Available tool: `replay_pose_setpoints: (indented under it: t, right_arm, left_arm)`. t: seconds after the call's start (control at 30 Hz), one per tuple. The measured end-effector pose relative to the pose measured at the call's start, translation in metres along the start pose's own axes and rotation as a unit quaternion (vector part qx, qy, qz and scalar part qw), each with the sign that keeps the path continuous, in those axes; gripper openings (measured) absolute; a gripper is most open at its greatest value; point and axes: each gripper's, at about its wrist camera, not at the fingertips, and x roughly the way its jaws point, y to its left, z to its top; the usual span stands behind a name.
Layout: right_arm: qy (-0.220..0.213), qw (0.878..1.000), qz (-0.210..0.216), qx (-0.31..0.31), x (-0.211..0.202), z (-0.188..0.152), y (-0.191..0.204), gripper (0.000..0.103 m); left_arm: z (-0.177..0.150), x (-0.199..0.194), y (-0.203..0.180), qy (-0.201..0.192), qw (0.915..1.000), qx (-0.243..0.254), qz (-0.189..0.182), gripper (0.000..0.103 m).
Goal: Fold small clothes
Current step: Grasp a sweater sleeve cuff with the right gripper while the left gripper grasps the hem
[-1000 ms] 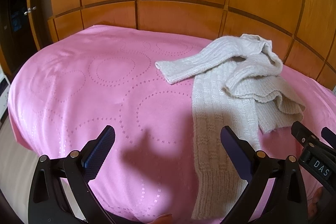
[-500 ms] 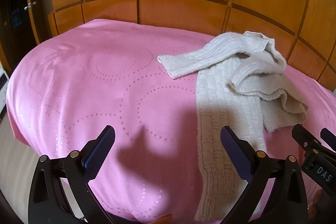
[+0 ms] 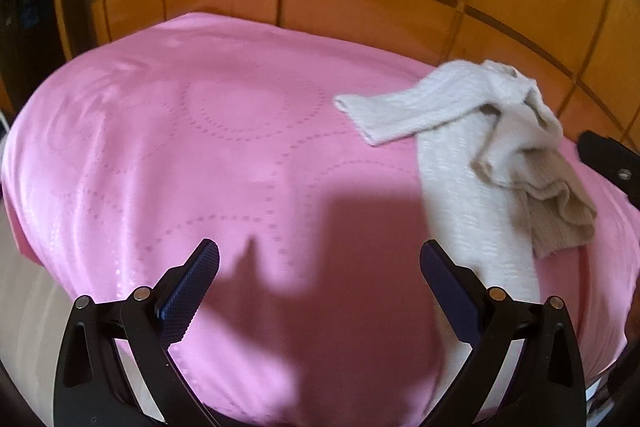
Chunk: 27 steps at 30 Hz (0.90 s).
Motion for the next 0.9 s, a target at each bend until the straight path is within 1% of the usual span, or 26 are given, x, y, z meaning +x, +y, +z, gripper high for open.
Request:
replay_pose_setpoints:
  t: [0.1,0.13,0.2,0.33,0.43,0.47,0.5,0.53,0.57,0.6,0.63,0.67,0.73,0.83,0.87,0.9]
  right_arm:
    - [0.023,0.998,0.028,-0.041,0.035,0.015,0.018,0.084]
    - [0.034,0.997,0.036,-0.056,0.049,0.019,0.025,0.081]
    - [0.057,0.994,0.05,-0.084,0.079,0.027,0.04,0.079]
    - [0.101,0.983,0.06,-0.14,0.131,0.031,0.068,0.077]
    - [0.142,0.973,0.055,-0.174,0.171,0.03,0.08,0.07]
    - [0.153,0.97,0.049,-0.181,0.182,0.029,0.082,0.065]
    - [0.159,0.97,0.052,-0.179,0.189,0.029,0.081,0.062]
    - [0.158,0.971,0.056,-0.171,0.192,0.03,0.08,0.043]
    - [0.155,0.973,0.053,-0.163,0.193,0.033,0.078,0.013]
    - [0.153,0.974,0.039,-0.16,0.193,0.036,0.076,0.013]
    - [0.15,0.977,0.042,-0.144,0.189,0.041,0.069,0.013]
    - [0.139,0.981,0.048,-0.129,0.181,0.046,0.061,0.013]
    - [0.105,0.988,0.035,-0.112,0.159,0.058,0.042,0.013]
    - [0.051,0.997,0.008,-0.054,0.116,0.082,-0.013,0.013]
    - [0.033,0.999,-0.008,-0.035,0.099,0.087,-0.034,0.013]
    - [0.019,0.999,-0.027,-0.017,0.086,0.092,-0.056,0.013]
  left_arm:
    - [0.0,-0.001,0.013,-0.001,0.9999,-0.008,-0.012,0.1]
    - [-0.001,-0.002,0.015,-0.002,0.9997,-0.006,-0.023,0.1]
    - [-0.002,-0.005,0.016,-0.006,0.9995,0.001,-0.032,0.1]
    - [-0.005,-0.007,0.008,-0.001,0.9956,0.024,-0.091,0.099]
    - [-0.008,-0.009,0.002,0.007,0.9896,0.04,-0.138,0.099]
    - [-0.009,-0.01,-0.001,0.008,0.9877,0.047,-0.149,0.099]
    - [-0.01,-0.011,-0.005,0.009,0.9856,0.055,-0.16,0.099]
    - [-0.011,-0.012,-0.01,0.011,0.9829,0.066,-0.171,0.099]
    - [-0.012,-0.012,-0.015,0.014,0.9805,0.077,-0.18,0.099]
    - [-0.014,-0.012,-0.019,0.018,0.9782,0.086,-0.188,0.099]
    - [-0.016,-0.011,-0.025,0.022,0.9753,0.098,-0.196,0.099]
    - [-0.017,-0.011,-0.03,0.024,0.9732,0.107,-0.202,0.099]
    - [-0.022,-0.011,-0.042,0.032,0.9675,0.134,-0.212,0.099]
    - [-0.029,-0.012,-0.061,0.037,0.9603,0.169,-0.219,0.097]
    - [-0.032,-0.011,-0.066,0.041,0.9581,0.18,-0.219,0.095]
    - [-0.034,-0.009,-0.071,0.046,0.9562,0.19,-0.218,0.089]
